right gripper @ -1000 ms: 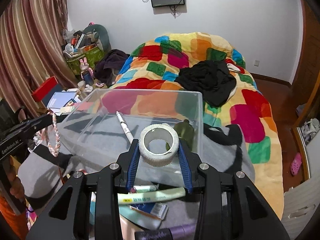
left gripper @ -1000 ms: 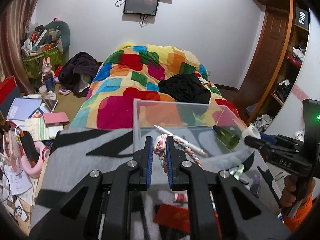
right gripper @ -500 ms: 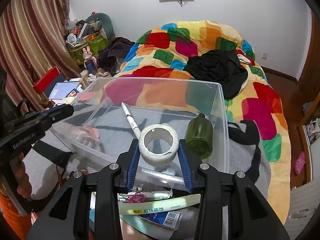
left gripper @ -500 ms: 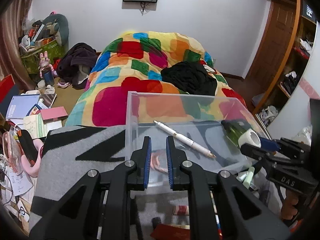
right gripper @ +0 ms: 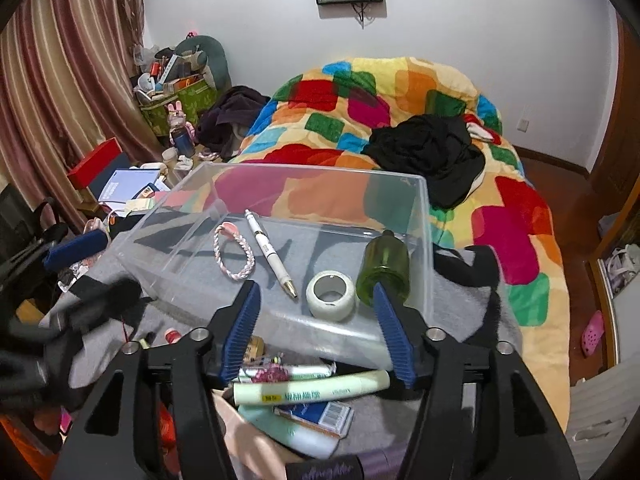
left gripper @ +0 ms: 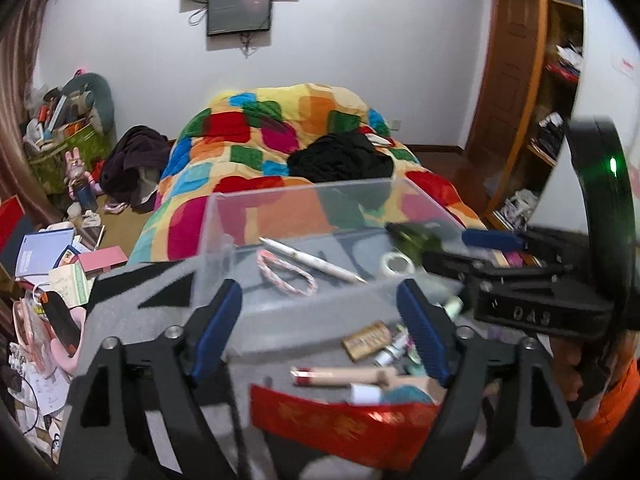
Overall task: Organize objects
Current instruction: 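Drop the bracelet and tape roll into the clear box, opening both tools, then grasp the red box with the left tool while the right tool grasps the purple spray bottle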
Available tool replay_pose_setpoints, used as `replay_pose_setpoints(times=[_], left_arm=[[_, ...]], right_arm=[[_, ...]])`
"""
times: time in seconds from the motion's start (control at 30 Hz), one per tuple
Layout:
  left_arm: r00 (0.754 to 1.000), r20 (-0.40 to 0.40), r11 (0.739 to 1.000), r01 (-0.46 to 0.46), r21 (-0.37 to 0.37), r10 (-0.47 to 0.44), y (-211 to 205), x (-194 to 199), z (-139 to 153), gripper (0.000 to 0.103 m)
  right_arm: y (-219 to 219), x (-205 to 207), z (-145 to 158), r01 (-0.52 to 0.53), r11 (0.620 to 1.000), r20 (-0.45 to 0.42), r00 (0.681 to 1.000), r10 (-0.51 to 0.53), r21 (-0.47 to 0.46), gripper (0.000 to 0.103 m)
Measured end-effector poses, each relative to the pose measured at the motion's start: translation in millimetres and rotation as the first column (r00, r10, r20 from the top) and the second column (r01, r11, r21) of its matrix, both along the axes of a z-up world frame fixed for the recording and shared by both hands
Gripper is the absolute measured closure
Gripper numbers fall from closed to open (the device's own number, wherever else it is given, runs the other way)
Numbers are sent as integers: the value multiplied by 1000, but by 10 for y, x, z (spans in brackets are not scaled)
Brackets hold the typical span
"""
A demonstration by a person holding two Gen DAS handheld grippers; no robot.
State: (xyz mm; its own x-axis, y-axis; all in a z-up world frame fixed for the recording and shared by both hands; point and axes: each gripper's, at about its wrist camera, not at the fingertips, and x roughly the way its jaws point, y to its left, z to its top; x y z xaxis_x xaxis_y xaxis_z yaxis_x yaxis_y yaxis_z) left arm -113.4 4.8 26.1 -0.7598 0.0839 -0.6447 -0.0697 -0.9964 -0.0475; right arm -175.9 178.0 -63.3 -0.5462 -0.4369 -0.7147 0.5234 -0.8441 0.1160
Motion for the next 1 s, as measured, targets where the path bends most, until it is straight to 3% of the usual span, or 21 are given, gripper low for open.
replay_pose_setpoints(times=[0.23,0.4,0.63,0.83,1.0], left_arm=[[999,35,995,34,-91,-31,381,250,-266,16],[999,46,989,0,-151,7,429,361,-419,16],[998,19,994,-61,-87,63,80,726,-370,14],[986,97,988,-131,-78,138,-276,986,-587,14],[972,135,980,-198,14,195,-551,1079,-650,14]], right_arm=[[276,290,-4,51,998,-62,997,-48,41,34],[441,436,-161,62,996,-22,998,-61,58,33],[466,522,-420,56,996,50,997,-59,67,33],[567,622,-455,61,997,56,996,-64,50,33],[725,732,-448,80,996,72,994,-82,32,33]])
